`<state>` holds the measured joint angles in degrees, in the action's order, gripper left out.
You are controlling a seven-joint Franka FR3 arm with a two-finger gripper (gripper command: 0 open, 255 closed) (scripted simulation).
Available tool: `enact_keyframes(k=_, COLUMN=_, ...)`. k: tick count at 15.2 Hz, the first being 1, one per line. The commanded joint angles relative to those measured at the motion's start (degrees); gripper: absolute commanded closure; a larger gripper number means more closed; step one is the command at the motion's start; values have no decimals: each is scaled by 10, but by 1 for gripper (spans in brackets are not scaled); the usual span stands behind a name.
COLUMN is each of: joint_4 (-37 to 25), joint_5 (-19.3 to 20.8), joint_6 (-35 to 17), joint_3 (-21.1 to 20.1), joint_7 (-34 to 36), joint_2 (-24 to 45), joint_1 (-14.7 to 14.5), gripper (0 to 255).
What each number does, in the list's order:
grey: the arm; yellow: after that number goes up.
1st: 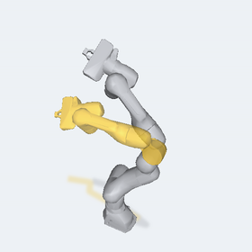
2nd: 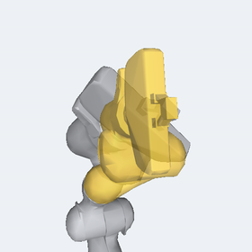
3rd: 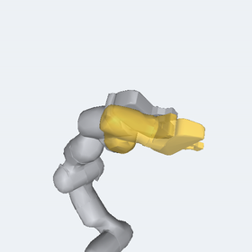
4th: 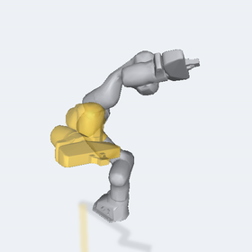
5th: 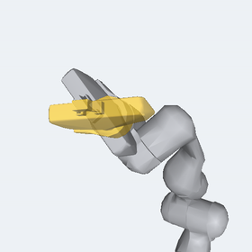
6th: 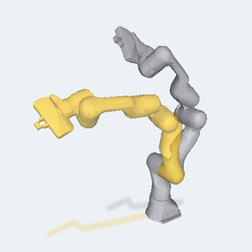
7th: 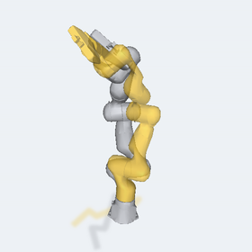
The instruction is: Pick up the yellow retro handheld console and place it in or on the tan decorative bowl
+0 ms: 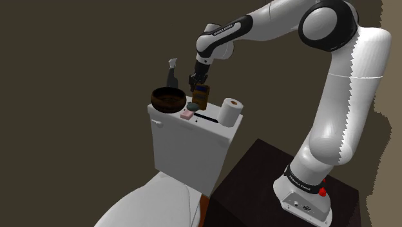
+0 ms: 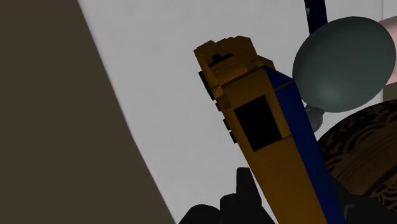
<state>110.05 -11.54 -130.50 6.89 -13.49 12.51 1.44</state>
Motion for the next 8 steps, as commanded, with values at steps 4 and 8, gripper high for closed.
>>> enact_keyframes(k=4, joint_4=1, joint_5=0, joint_6=0, joint_3=1, joint_7=-1, joint_2=0, joint_1=1, gripper=255)
enact_keyframes(k=8, joint_4=-7, joint_5=3, joint_6=14, joint_3=1, joint_7=3, joint_2=-6, joint_1=0, gripper=255)
